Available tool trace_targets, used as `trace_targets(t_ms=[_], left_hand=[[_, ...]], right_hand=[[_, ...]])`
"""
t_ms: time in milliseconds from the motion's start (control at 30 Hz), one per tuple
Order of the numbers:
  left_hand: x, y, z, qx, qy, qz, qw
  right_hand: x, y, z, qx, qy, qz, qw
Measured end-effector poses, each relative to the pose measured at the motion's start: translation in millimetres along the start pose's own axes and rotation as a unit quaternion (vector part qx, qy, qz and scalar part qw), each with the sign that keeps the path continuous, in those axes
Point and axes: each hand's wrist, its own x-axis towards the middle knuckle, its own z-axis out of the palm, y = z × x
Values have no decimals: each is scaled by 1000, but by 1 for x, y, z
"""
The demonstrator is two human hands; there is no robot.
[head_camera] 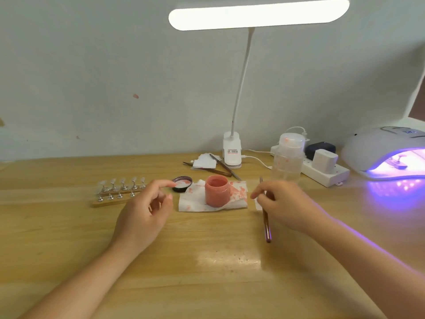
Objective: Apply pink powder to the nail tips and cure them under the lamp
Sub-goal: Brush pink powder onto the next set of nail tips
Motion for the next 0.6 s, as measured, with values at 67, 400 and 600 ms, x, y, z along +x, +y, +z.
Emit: trace_targets(t_ms=[67, 400, 600], left_hand=[[0, -2, 1, -5, 0, -1, 1000], [1, -2, -1, -23, 8, -10, 1000], [0, -4, 0, -38, 18, -17, 999]], right_hand=[[1, -9, -7, 174, 32, -16, 984], [28, -25, 30, 215, 351, -61, 909], [28, -39, 58, 337, 313, -102, 882]])
